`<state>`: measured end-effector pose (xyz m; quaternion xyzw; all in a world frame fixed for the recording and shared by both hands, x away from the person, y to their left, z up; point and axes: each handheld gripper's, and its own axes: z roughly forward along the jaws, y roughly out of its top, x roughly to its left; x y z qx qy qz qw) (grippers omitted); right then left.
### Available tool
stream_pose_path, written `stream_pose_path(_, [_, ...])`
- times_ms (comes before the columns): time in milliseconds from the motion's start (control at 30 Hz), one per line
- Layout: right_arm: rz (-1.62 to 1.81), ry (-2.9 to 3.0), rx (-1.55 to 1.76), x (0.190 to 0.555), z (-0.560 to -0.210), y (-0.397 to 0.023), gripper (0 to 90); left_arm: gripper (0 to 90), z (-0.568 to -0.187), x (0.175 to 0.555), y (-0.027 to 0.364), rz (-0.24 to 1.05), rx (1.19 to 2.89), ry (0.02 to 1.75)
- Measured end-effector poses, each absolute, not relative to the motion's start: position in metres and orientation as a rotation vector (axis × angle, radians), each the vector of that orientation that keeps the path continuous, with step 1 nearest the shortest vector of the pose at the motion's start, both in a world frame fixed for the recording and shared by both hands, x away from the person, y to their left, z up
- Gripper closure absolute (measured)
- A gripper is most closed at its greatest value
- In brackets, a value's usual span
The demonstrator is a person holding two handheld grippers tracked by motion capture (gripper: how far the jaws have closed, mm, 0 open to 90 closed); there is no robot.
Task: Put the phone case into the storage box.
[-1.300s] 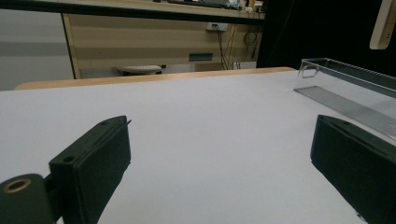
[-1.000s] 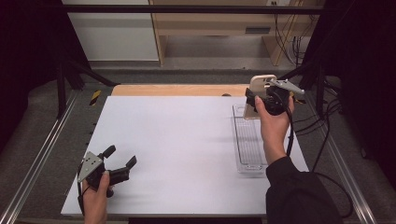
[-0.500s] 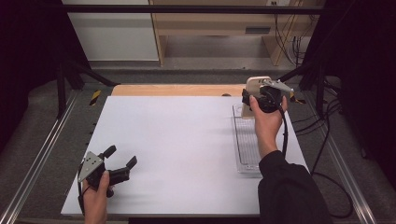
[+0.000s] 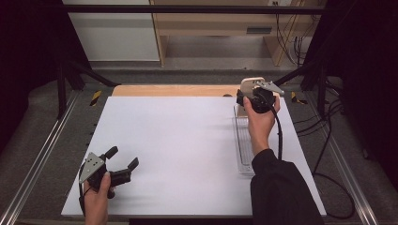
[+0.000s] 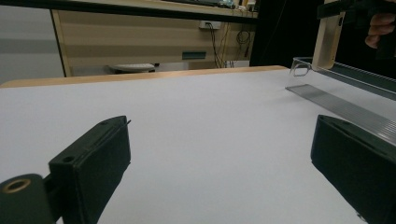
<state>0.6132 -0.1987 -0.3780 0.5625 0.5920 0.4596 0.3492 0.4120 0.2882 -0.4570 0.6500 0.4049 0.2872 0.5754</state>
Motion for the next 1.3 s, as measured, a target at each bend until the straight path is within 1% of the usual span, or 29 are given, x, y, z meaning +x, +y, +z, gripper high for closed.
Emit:
stream_pose_path(667, [1.143, 1.503, 1.496, 0.629, -0.405, -0.198, 11.6, 4.6, -0.458, 0.413, 0.286, 0.674, 1.539, 0.939])
stream_pose_path(1300, [1.112, 1.500, 1.507, 0.631, -0.426, -0.195, 11.6, 4.6, -0.458, 0.412, 0.284, 0.662, 1.546, 0.929])
